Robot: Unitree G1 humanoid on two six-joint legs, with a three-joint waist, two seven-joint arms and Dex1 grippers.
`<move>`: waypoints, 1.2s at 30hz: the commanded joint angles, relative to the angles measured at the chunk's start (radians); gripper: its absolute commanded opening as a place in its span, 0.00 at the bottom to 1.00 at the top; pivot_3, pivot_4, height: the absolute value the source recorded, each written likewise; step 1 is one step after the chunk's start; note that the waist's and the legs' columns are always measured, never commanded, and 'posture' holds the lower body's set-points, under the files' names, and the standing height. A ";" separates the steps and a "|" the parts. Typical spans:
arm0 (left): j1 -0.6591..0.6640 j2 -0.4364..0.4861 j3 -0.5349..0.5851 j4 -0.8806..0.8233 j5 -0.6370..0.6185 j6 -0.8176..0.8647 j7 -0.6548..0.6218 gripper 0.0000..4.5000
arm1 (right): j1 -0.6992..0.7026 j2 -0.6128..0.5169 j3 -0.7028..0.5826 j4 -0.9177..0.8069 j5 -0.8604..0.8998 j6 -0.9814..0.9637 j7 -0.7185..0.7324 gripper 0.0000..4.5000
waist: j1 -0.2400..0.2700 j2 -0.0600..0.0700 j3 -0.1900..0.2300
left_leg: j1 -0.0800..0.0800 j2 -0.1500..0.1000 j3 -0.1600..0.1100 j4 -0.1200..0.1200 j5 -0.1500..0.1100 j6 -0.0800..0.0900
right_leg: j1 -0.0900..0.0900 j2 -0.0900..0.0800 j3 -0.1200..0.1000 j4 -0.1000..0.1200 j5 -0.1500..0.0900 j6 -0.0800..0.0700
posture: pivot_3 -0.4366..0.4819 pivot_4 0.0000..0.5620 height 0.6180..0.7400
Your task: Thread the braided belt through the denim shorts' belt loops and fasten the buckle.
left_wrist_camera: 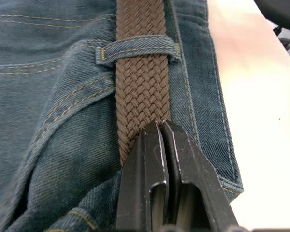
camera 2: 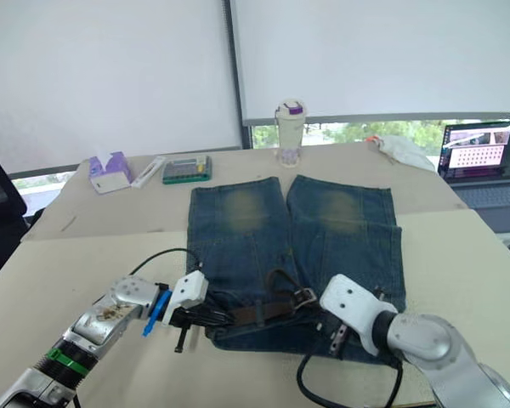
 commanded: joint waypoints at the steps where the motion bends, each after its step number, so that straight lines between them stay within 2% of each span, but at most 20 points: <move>1: 0.026 0.019 -0.035 0.147 0.130 0.039 0.055 0.01 | 0.007 0.038 -0.071 -0.029 0.046 0.002 0.019 0.00 | -0.007 0.000 0.000 | 0.003 0.001 0.000 -0.001 -0.001 0.001 | 0.003 0.001 0.000 0.000 -0.001 0.001 | 0.48 0.27 1.00; 3: 0.017 0.010 -0.034 0.144 0.124 0.044 0.058 0.01 | -0.031 0.106 -0.040 -0.032 0.090 0.012 0.003 0.00 | -0.015 0.000 0.000 | 0.006 0.002 0.000 -0.003 -0.001 0.001 | 0.005 0.002 0.000 0.000 -0.003 0.002 | 0.48 0.27 1.00; 5: 0.010 0.005 -0.032 0.139 0.122 0.042 0.060 0.01 | -0.068 0.128 0.038 -0.019 0.061 0.004 -0.031 0.00 | -0.021 0.001 0.000 | 0.006 0.004 0.000 -0.003 -0.001 0.001 | 0.004 0.003 0.000 0.001 -0.003 0.002 | 0.48 0.27 1.00; 8: 0.008 0.000 -0.026 0.129 0.121 0.043 0.064 0.01 | -0.087 0.110 0.100 0.000 0.014 -0.004 -0.055 0.00 | -0.020 0.001 0.000 | 0.005 0.003 0.000 -0.004 0.000 0.001 | 0.003 0.003 0.000 0.001 -0.003 0.001 | 0.48 0.27 1.00; 11: 0.010 0.004 -0.022 0.121 0.121 0.045 0.066 0.01 | -0.071 0.089 0.096 -0.003 0.011 -0.003 -0.046 0.00 | -0.016 0.001 0.000 | 0.005 0.002 0.000 -0.004 0.000 0.000 | 0.002 0.001 0.000 0.000 -0.003 0.001 | 0.48 0.27 1.00; 13: 0.013 0.008 -0.019 0.121 0.124 0.038 0.067 0.00 | -0.062 0.083 0.077 -0.010 0.017 -0.003 -0.039 0.18 | -0.016 0.001 0.000 | 0.005 0.002 0.000 -0.004 0.000 0.000 | 0.003 0.001 0.000 0.000 -0.003 0.001 | 0.48 0.27 1.00; 19: 0.019 0.003 -0.017 0.114 0.128 0.036 0.074 0.00 | -0.051 0.056 0.065 -0.009 0.005 -0.012 -0.036 0.63 | -0.017 0.001 0.000 | 0.005 0.002 0.000 -0.004 0.000 0.000 | 0.003 0.002 0.000 0.000 -0.004 0.002 | 0.48 0.27 1.00; 22: 0.023 0.003 -0.015 0.115 0.132 0.029 0.078 0.00 | -0.003 0.022 0.044 -0.001 -0.023 -0.022 -0.033 0.63 | -0.015 0.001 0.000 | 0.005 0.002 0.000 -0.004 0.000 0.000 | 0.003 0.001 0.000 0.000 -0.004 0.002 | 0.48 0.27 1.00; 23: 0.024 0.004 -0.014 0.116 0.133 0.027 0.079 0.00 | 0.014 0.012 0.032 0.002 -0.031 -0.030 -0.031 0.58 | -0.015 0.001 0.000 | 0.005 0.002 0.000 -0.004 0.000 0.000 | 0.003 0.001 0.000 0.000 -0.004 0.002 | 0.48 0.27 1.00; 26: 0.027 0.004 -0.012 0.115 0.135 0.028 0.080 0.00 | 0.027 0.012 0.008 0.005 -0.026 -0.052 -0.024 0.34 | -0.017 0.001 0.000 | 0.005 0.002 0.000 -0.005 0.000 0.000 | 0.003 0.001 0.000 0.000 -0.004 0.002 | 0.48 0.27 1.00; 29: 0.032 0.001 -0.013 0.108 0.139 0.032 0.080 0.00 | -0.026 0.047 0.048 0.000 -0.003 -0.043 -0.031 0.12 | -0.020 0.001 0.000 | 0.007 0.003 0.000 -0.009 0.000 -0.001 | 0.003 0.001 0.000 0.000 -0.004 0.002 | 0.48 0.27 1.00; 36: 0.034 -0.001 -0.010 0.098 0.140 0.040 0.086 0.00 | -0.092 0.101 0.118 -0.007 0.029 0.012 -0.040 0.12 | -0.017 0.001 0.000 | 0.006 0.003 -0.001 -0.010 0.001 -0.001 | 0.002 0.002 0.000 -0.001 -0.004 0.002 | 0.48 0.27 1.00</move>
